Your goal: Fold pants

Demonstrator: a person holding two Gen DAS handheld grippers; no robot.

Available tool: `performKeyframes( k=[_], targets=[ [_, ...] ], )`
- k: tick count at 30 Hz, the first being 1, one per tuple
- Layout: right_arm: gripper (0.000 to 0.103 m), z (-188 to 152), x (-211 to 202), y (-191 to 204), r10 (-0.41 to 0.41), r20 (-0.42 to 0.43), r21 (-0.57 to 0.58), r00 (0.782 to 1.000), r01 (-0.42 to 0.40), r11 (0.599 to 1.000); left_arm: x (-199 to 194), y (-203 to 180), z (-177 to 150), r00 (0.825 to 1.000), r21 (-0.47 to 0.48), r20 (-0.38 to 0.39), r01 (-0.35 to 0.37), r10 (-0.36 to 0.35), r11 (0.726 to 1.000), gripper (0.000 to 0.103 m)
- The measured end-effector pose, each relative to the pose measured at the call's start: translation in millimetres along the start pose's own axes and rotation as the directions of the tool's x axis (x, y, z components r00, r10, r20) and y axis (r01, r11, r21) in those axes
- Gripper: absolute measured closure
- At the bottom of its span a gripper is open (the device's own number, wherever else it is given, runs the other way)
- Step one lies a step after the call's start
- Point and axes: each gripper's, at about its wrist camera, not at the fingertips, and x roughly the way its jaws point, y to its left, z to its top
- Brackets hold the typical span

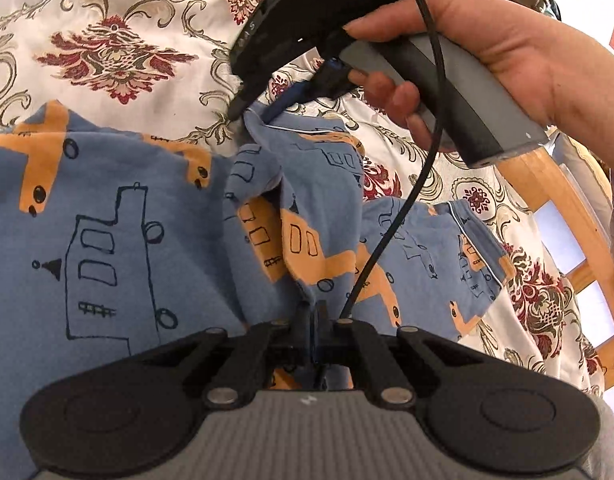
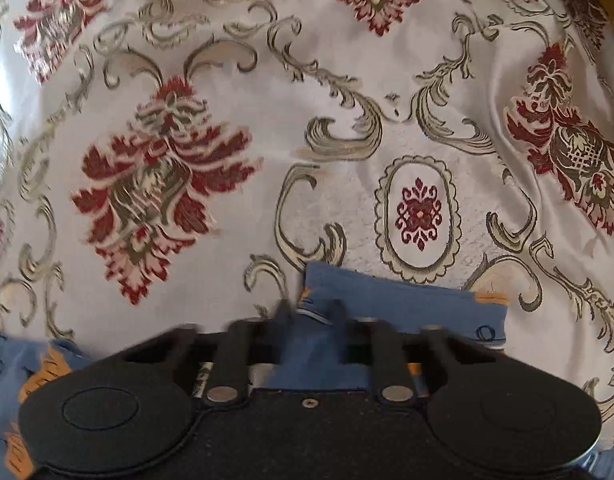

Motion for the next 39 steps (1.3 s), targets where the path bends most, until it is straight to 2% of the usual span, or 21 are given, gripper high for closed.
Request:
performKeyframes(
  k=[1,5,8,11,13,15,17,20,23,26,31,35,39],
  targets=[
    [0.099,-1,-5,-2,-0.003,0.023,0.005,1.000,0.003,1.000,0,-1,0,1.000,0.004,0.000,-0.002,0.002,1.000,0.102],
    [0.099,-14,-37,-29,0.028,0.144,0.092,0.989,-0.042,0.995,-1,-6,1,1.000,0.023,0.002,-0.018,0.018,1.000,0.102],
    [0.100,-39,-74,-58,0.058,0.276,0.150,0.959,-0.103,0.983,-5,-13,1,0.999,0.059,0.011,-0.043,0.043,0.997,0.103],
    [0.100,-75,-120,-86,0.046,0.415,0.161,0.909,-0.122,0.979,-10,-27,2,0.997,0.122,0.033,-0.077,0.073,0.990,0.103],
    [0.100,-104,-149,-103,0.015,0.497,0.161,0.867,-0.109,0.981,-15,-39,2,0.995,0.178,0.055,-0.096,0.087,0.979,0.103],
    [0.100,-134,-172,-118,-0.042,0.562,0.164,0.826,-0.061,0.985,-19,-58,3,0.991,0.260,0.083,-0.123,0.104,0.958,0.103],
    [0.100,-165,-186,-130,-0.118,0.590,0.191,0.798,0.004,0.982,-22,-82,1,0.986,0.369,0.108,-0.161,0.129,0.915,0.103],
    [0.099,-205,-185,-147,-0.235,0.550,0.323,0.801,0.055,0.945,-21,-116,-7,0.982,0.509,0.133,-0.187,0.138,0.841,0.103],
    [0.100,-235,-165,-157,-0.339,0.459,0.466,0.821,0.102,0.879,-6,-137,-18,0.980,0.599,0.119,-0.197,0.157,0.776,0.103],
    [0.100,-254,-143,-160,-0.380,0.391,0.547,0.838,0.121,0.828,11,-143,-29,0.979,0.638,0.083,-0.196,0.187,0.744,0.103],
    [0.100,-273,-130,-160,-0.403,0.338,0.613,0.850,0.126,0.780,19,-142,-34,0.979,0.654,0.048,-0.181,0.198,0.735,0.103],
    [0.100,-278,-131,-156,-0.448,0.331,0.612,0.830,0.173,0.772,20,-144,-36,0.976,0.671,0.050,-0.191,0.213,0.717,0.103],
    [0.099,-285,-120,-163,-0.409,0.280,0.635,0.869,0.152,0.758,27,-144,-35,0.972,0.671,0.029,-0.191,0.233,0.716,0.102]
  ],
)
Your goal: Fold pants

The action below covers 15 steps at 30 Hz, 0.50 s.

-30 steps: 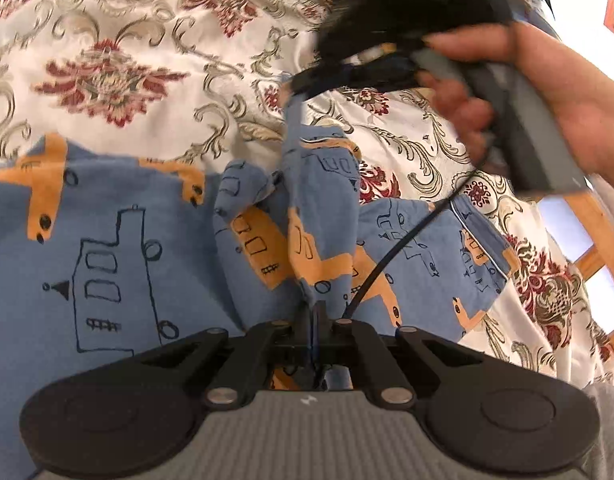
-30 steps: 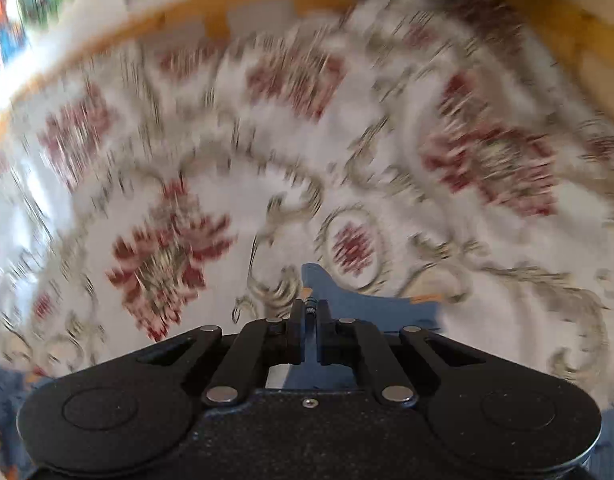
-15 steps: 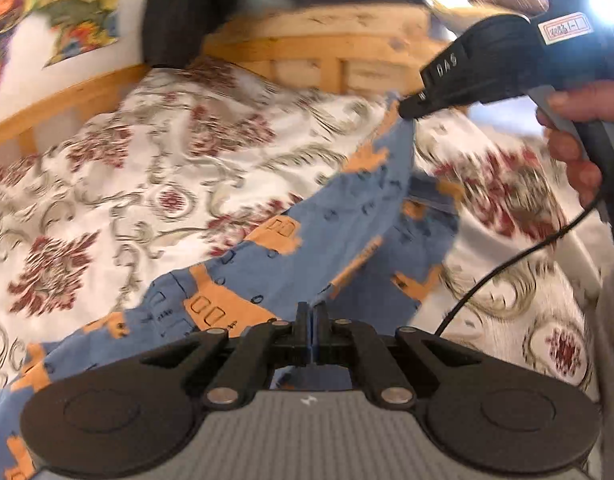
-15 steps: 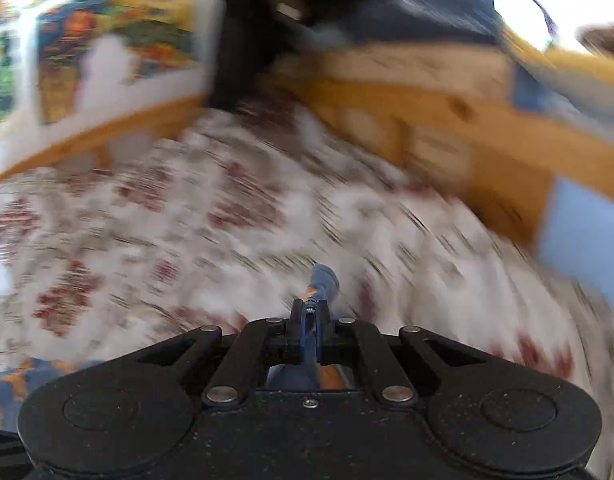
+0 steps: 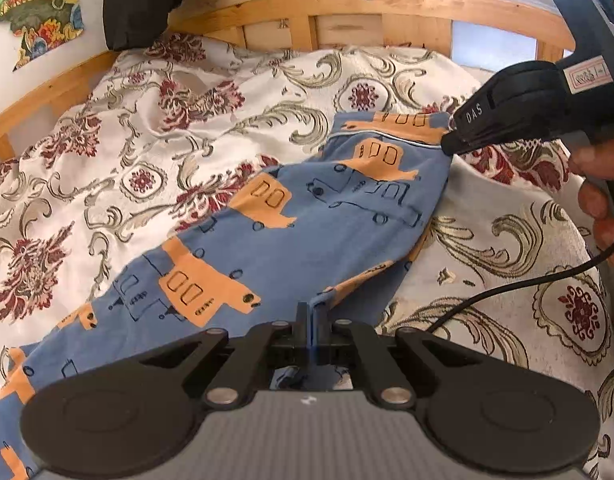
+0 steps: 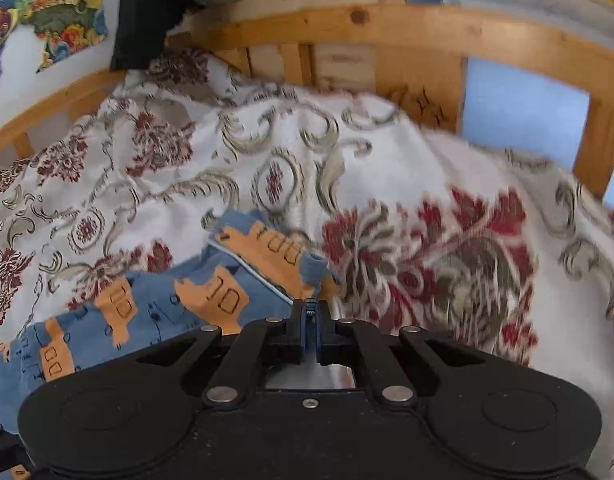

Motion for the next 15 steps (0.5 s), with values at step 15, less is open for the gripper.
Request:
performKeyframes(
  k=[15],
  targets=[
    [0.059,6,-15,7,0.027,0.071,-0.085,0.997,-0.021,0.996,1,16,-12,0.994,-0.144,-0.026,0.102,-0.107,0.984,0.093]
  ],
)
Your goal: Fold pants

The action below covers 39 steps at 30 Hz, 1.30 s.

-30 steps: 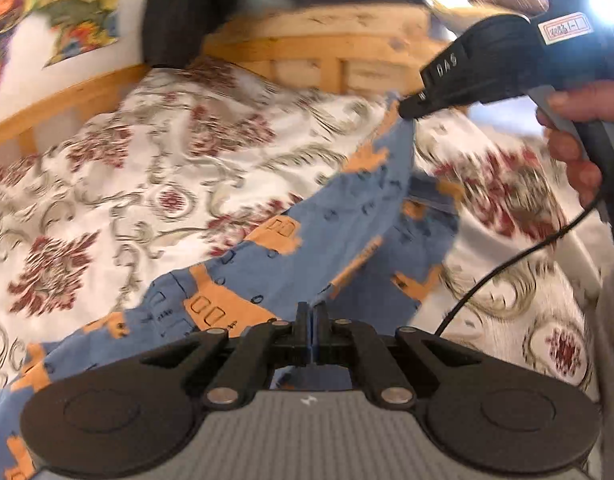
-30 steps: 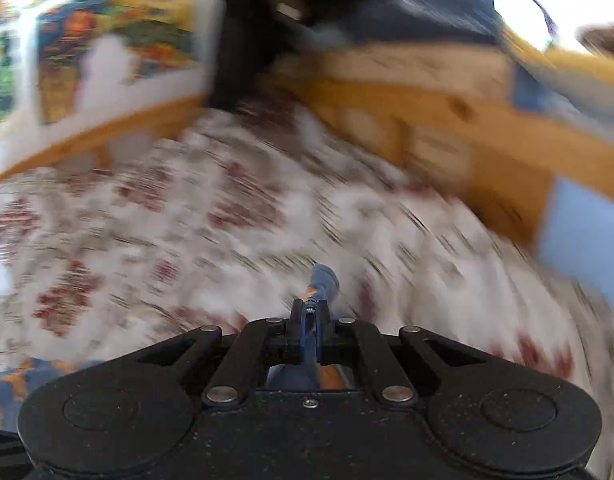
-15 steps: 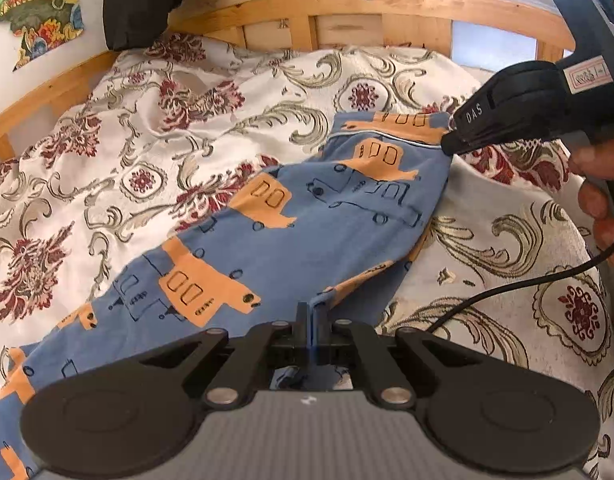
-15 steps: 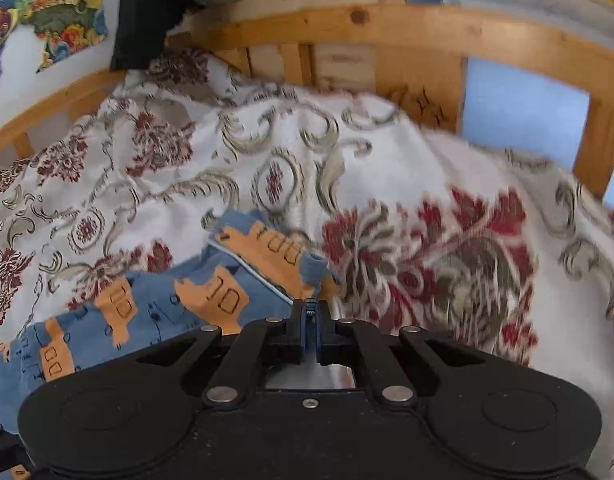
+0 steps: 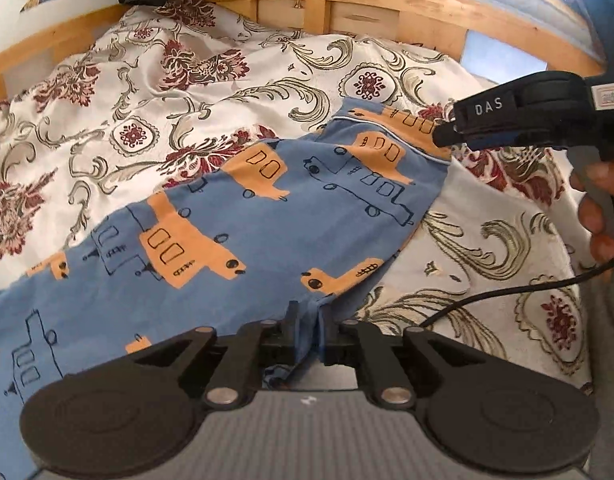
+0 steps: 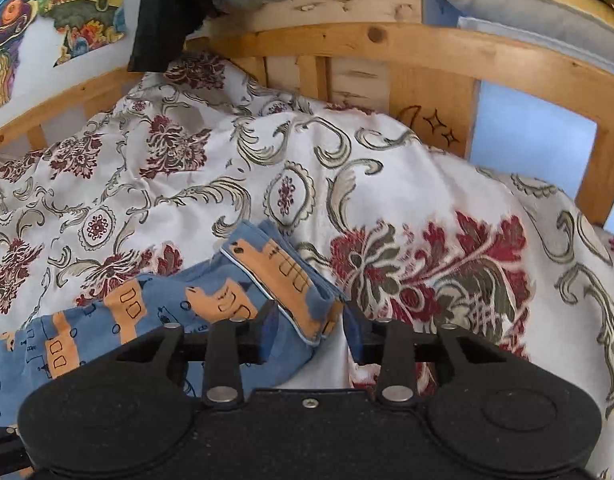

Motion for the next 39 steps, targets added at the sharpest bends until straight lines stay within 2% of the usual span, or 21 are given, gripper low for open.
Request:
performKeyframes(
  k=[1,2,4,5,7,8,11,13,14,17,19,21,23,25,28,29,32,35,36,37,39],
  targets=[
    [0.056,0,1,1,0.005,0.001,-0.009,1.000,-0.005,1.000,-2,1,-1,1.000,-0.008,0.001,0.010,-0.010,1.000,0.092],
    [0.050,1,1,3,0.011,0.006,-0.021,1.000,-0.011,1.000,-4,3,-3,1.000,-0.022,0.004,0.022,-0.022,1.000,0.086],
    [0.041,3,2,7,0.023,0.027,-0.052,0.999,-0.022,0.998,-10,8,-9,0.998,-0.058,0.008,0.056,-0.056,0.997,0.074],
    [0.037,5,3,9,0.031,0.038,-0.075,0.999,-0.029,0.997,-14,10,-12,0.998,-0.078,0.014,0.063,-0.062,0.995,0.064],
    [0.036,8,6,14,0.039,0.056,-0.122,0.998,-0.032,0.992,-24,18,-20,0.998,-0.119,0.032,0.058,-0.055,0.991,0.051],
    [0.036,10,9,18,0.048,0.064,-0.151,0.997,-0.037,0.988,-31,23,-24,0.998,-0.148,0.045,0.053,-0.046,0.988,0.049],
    [0.032,14,21,29,0.056,0.076,-0.267,0.996,-0.034,0.963,-51,41,-30,0.999,-0.227,0.042,0.004,0.005,0.974,0.044],
    [0.026,12,28,37,0.065,0.092,-0.343,0.994,-0.030,0.939,-67,58,-35,0.996,-0.261,0.029,-0.069,0.080,0.963,0.038],
    [0.024,11,32,40,0.065,0.095,-0.380,0.993,-0.024,0.925,-76,66,-37,0.992,-0.276,0.020,-0.114,0.124,0.954,0.031],
    [0.022,8,53,45,0.004,0.077,-0.465,0.997,0.032,0.885,-103,97,-49,0.966,-0.305,-0.016,-0.252,0.260,0.918,0.023],
    [0.022,8,67,39,-0.071,0.067,-0.467,0.995,0.094,0.879,-109,117,-59,0.933,-0.303,-0.090,-0.360,0.349,0.882,0.022],
    [0.019,12,73,31,-0.096,0.067,-0.436,0.993,0.116,0.893,-117,136,-73,0.886,-0.301,-0.155,-0.464,0.437,0.833,0.023],
    [0.016,14,73,30,-0.110,0.081,-0.427,0.991,0.134,0.894,-128,157,-86,0.846,-0.327,-0.198,-0.533,0.495,0.780,0.023],
    [0.016,11,73,34,-0.125,0.098,-0.447,0.987,0.156,0.881,-149,181,-100,0.834,-0.415,-0.210,-0.548,0.510,0.726,0.023],
    [0.016,8,71,40,-0.141,0.136,-0.471,0.981,0.189,0.861,-184,212,-113,0.833,-0.549,-0.178,-0.526,0.523,0.650,0.025],
    [0.014,8,72,40,-0.145,0.136,-0.471,0.980,0.192,0.861,-191,220,-116,0.838,-0.584,-0.168,-0.509,0.519,0.633,0.029],
    [0.010,10,75,35,-0.154,0.117,-0.441,0.981,0.190,0.877,-208,235,-130,0.861,-0.701,-0.140,-0.435,0.488,0.566,0.037],
    [0.011,12,67,35,-0.137,0.129,-0.422,0.982,0.179,0.889,-217,239,-143,0.882,-0.785,-0.128,-0.370,0.454,0.497,0.036],
    [0.011,11,61,38,-0.123,0.146,-0.428,0.982,0.175,0.887,-218,237,-145,0.888,-0.797,-0.123,-0.355,0.444,0.489,0.029],
    [0.011,11,55,42,-0.108,0.165,-0.436,0.980,0.171,0.884,-218,233,-144,0.890,-0.796,-0.113,-0.347,0.441,0.496,0.026],
    [0.010,7,42,52,-0.057,0.195,-0.460,0.979,0.143,0.876,-217,218,-136,0.882,-0.756,-0.092,-0.364,0.463,0.544,0.022]
  ],
)
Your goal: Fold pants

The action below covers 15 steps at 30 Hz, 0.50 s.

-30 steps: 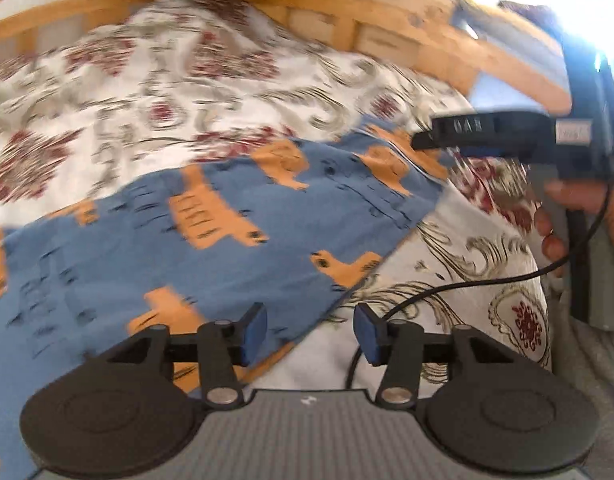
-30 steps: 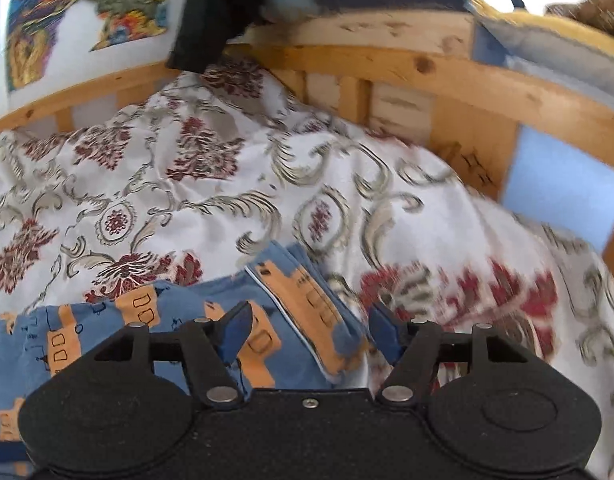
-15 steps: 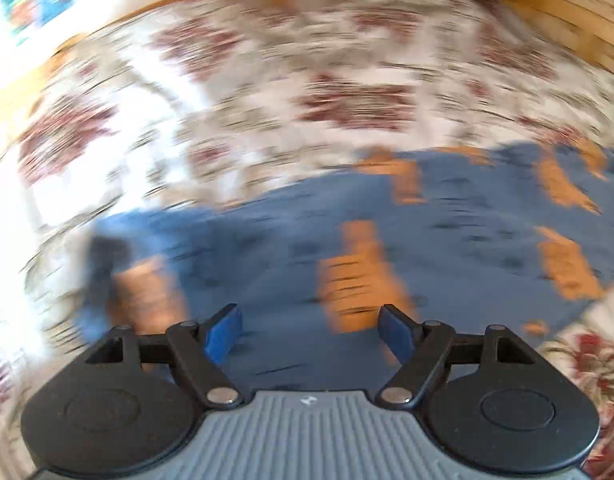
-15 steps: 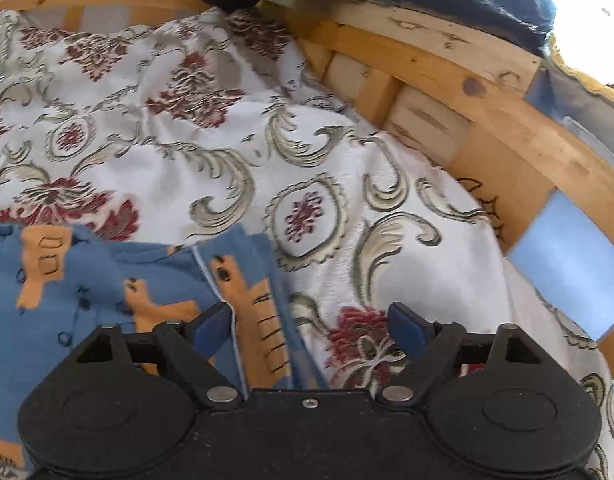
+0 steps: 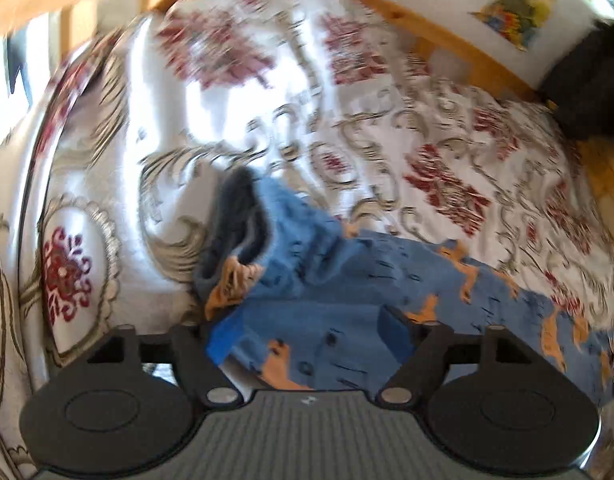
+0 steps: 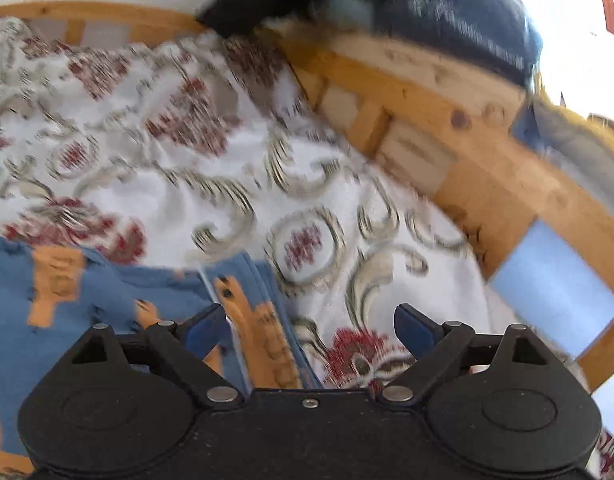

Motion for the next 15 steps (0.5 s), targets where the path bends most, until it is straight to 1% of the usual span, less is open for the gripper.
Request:
performKeyframes(
  k=[2,4,6,7,8,9,10,12,13,15],
  targets=[
    [0.009,2,-11,11,0.072,0.046,-0.035,0.996,-0.070,0.997,-8,-18,-1,0.998,0.098,0.064,-0.010,0.004,0.995,0.022],
    [0.008,2,-17,25,0.138,0.063,-0.086,0.988,-0.132,0.987,-9,-28,3,0.993,0.165,0.114,-0.029,0.010,0.986,0.021],
    [0.008,1,-18,39,0.191,0.057,-0.128,0.980,-0.182,0.975,-2,-31,8,0.993,0.186,0.112,-0.064,0.044,0.980,0.021],
    [0.008,0,-18,44,0.211,0.050,-0.144,0.976,-0.202,0.969,3,-28,9,0.992,0.173,0.101,-0.089,0.073,0.981,0.021],
    [0.008,0,-18,49,0.230,0.043,-0.160,0.972,-0.220,0.962,7,-22,9,0.993,0.134,0.072,-0.107,0.098,0.985,0.023],
    [0.008,-1,-19,54,0.250,0.037,-0.176,0.968,-0.240,0.955,8,-14,6,0.994,0.088,0.042,-0.100,0.096,0.991,0.023],
    [0.008,-1,-21,59,0.270,0.033,-0.196,0.962,-0.259,0.946,8,-6,4,0.997,0.034,0.009,-0.077,0.076,0.996,0.023],
    [0.008,1,-28,69,0.296,0.040,-0.233,0.954,-0.280,0.931,9,2,0,0.998,-0.034,-0.031,-0.052,0.051,0.998,0.022],
    [0.008,1,-32,72,0.310,0.047,-0.243,0.950,-0.290,0.926,8,3,-3,0.998,-0.038,-0.039,-0.053,0.051,0.998,0.020],
    [0.008,6,-40,76,0.352,0.052,-0.253,0.935,-0.328,0.910,3,-4,-8,0.996,-0.011,-0.053,-0.071,0.071,0.997,0.017]
  ],
)
